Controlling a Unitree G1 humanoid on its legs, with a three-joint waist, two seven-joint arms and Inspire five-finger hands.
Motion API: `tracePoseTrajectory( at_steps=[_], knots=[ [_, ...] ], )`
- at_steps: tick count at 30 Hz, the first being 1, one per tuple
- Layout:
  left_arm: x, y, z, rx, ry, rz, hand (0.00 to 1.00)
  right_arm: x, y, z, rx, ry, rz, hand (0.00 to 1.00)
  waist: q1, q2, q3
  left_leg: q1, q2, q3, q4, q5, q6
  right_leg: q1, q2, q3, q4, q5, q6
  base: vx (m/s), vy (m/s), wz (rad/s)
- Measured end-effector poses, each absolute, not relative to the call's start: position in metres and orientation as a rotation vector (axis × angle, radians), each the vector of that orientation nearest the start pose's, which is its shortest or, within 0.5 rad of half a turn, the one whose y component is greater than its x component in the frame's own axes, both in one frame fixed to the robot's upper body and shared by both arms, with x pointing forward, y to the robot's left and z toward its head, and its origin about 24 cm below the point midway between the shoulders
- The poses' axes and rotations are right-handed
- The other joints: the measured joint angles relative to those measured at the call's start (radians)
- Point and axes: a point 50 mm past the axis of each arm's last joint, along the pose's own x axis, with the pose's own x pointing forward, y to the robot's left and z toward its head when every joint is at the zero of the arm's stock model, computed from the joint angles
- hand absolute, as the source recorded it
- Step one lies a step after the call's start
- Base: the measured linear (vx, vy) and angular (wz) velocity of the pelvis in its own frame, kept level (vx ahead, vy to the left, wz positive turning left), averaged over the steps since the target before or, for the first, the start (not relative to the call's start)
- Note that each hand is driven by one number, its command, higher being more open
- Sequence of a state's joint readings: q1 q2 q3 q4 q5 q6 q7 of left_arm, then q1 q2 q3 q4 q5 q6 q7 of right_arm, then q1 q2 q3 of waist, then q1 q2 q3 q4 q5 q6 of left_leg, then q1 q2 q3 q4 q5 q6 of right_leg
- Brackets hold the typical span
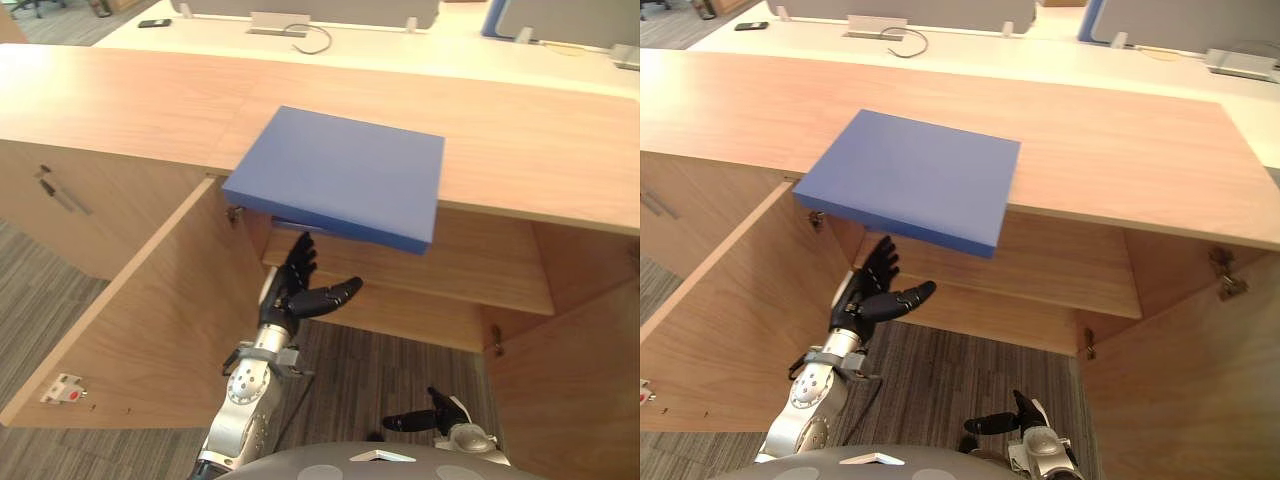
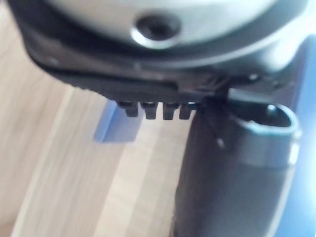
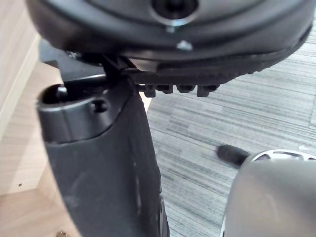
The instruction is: Walk over to the cabinet, pick up the folder, carry it to the office cabinet, place the folder inside the office cabinet, then close the office cabinet door
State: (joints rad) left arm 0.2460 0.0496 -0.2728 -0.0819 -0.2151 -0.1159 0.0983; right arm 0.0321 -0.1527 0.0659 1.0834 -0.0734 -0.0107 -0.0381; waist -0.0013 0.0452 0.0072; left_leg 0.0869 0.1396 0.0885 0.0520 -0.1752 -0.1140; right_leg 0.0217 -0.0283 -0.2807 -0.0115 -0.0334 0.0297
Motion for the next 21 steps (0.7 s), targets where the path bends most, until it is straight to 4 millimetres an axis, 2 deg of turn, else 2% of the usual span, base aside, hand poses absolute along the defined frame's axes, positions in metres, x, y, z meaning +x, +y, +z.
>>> tracePoseTrajectory(
  at_steps=[1, 3, 4, 6, 7, 8, 10, 12, 13, 14, 15, 18, 21],
  knots=[
    [0.198, 0.112, 0.016, -0.213, 0.079, -0.081, 1.00, 0.108, -0.204, -0.158, -0.256, 1.104, -0.020, 1.00, 0.000, 0.000, 0.000, 0.000, 0.000, 0.000, 0.000, 0.000, 0.000, 0.000, 0.000, 0.000, 0.000, 0.000, 0.000, 0.14, 0.076, 0.48],
    [0.193, 0.122, 0.023, -0.082, 0.026, 0.040, 1.00, 0.106, -0.198, -0.160, -0.272, 1.104, -0.018, 1.00, 0.007, -0.006, -0.015, -0.009, -0.013, -0.030, 0.030, 0.000, 0.000, 0.024, -0.015, -0.022, -0.007, 0.000, 0.000, 0.10, 0.060, 0.41],
    [0.190, 0.126, 0.024, -0.034, 0.013, 0.095, 1.00, 0.102, -0.194, -0.161, -0.266, 1.112, -0.023, 1.00, 0.026, -0.012, -0.020, -0.012, -0.022, -0.036, 0.056, 0.000, 0.000, 0.039, -0.026, -0.022, -0.005, 0.000, 0.000, 0.12, 0.103, 0.31],
    [0.184, 0.135, 0.022, 0.007, 0.016, 0.177, 1.00, 0.101, -0.180, -0.163, -0.242, 1.115, -0.012, 1.00, 0.038, -0.034, -0.023, -0.066, -0.043, -0.049, 0.193, -0.016, -0.009, 0.058, -0.063, -0.017, 0.003, 0.001, 0.000, 0.11, 0.142, 0.30],
    [0.179, 0.137, 0.020, 0.027, 0.027, 0.201, 1.00, 0.102, -0.174, -0.163, -0.243, 1.112, 0.006, 1.00, 0.053, -0.048, -0.024, -0.082, -0.058, -0.055, 0.125, -0.051, -0.004, 0.060, -0.084, -0.008, 0.016, 0.001, 0.000, 0.07, 0.152, 0.35],
    [0.174, 0.134, 0.021, 0.029, 0.023, 0.215, 1.00, 0.100, -0.179, -0.164, -0.261, 1.122, 0.004, 1.00, 0.056, -0.014, -0.036, -0.079, -0.051, -0.055, -0.017, 0.063, 0.025, 0.058, -0.071, -0.019, 0.030, -0.002, 0.003, 0.08, 0.147, 0.26],
    [0.169, 0.134, 0.020, 0.095, 0.015, 0.222, 1.00, 0.103, -0.171, -0.164, -0.258, 1.116, 0.022, 1.00, 0.067, -0.021, -0.046, -0.063, -0.057, -0.053, -0.019, 0.081, 0.032, 0.032, -0.085, -0.013, 0.085, -0.008, 0.012, 0.09, 0.101, 0.06],
    [0.169, 0.134, 0.022, 0.147, -0.004, 0.228, 1.00, 0.107, -0.158, -0.164, -0.249, 1.093, 0.063, 1.00, 0.063, -0.024, -0.047, -0.061, -0.038, -0.056, -0.016, 0.081, 0.032, -0.016, -0.080, -0.007, 0.176, -0.011, 0.008, 0.04, 0.070, -0.02],
    [0.169, 0.133, 0.024, 0.180, -0.023, 0.233, 1.00, 0.107, -0.148, -0.164, -0.235, 1.087, 0.085, 1.00, 0.056, -0.021, -0.045, -0.062, -0.024, -0.056, -0.016, 0.080, 0.031, -0.023, -0.054, 0.026, 0.118, -0.040, -0.002, -0.03, 0.049, -0.03],
    [0.171, 0.134, 0.028, 0.211, -0.051, 0.246, 1.00, 0.108, -0.137, -0.164, -0.222, 1.075, 0.111, 1.00, 0.052, -0.056, -0.044, -0.062, -0.036, -0.055, -0.017, 0.073, 0.025, -0.023, -0.047, 0.058, 0.048, 0.033, 0.013, -0.03, 0.039, -0.03],
    [0.171, 0.133, 0.029, 0.224, -0.060, 0.248, 1.00, 0.107, -0.135, -0.164, -0.219, 1.073, 0.119, 1.00, 0.051, -0.067, -0.045, -0.060, -0.042, -0.055, -0.017, 0.064, 0.025, -0.029, -0.054, 0.051, 0.048, 0.021, 0.018, 0.01, -0.012, -0.17],
    [0.172, 0.130, 0.031, 0.266, -0.084, 0.247, 1.00, 0.109, -0.137, -0.163, -0.240, 1.065, 0.117, 1.00, 0.050, -0.058, -0.040, -0.060, -0.039, -0.029, -0.009, 0.058, 0.022, -0.025, -0.054, 0.068, 0.025, 0.017, 0.021, 0.01, -0.051, -0.26],
    [0.177, 0.126, 0.037, 0.267, -0.122, 0.240, 1.00, 0.114, -0.149, -0.161, -0.271, 1.049, 0.097, 1.00, 0.050, -0.021, -0.030, -0.062, -0.038, -0.013, -0.008, 0.056, 0.021, -0.033, -0.050, 0.081, 0.024, 0.017, 0.021, -0.06, -0.032, -0.18]
  ],
)
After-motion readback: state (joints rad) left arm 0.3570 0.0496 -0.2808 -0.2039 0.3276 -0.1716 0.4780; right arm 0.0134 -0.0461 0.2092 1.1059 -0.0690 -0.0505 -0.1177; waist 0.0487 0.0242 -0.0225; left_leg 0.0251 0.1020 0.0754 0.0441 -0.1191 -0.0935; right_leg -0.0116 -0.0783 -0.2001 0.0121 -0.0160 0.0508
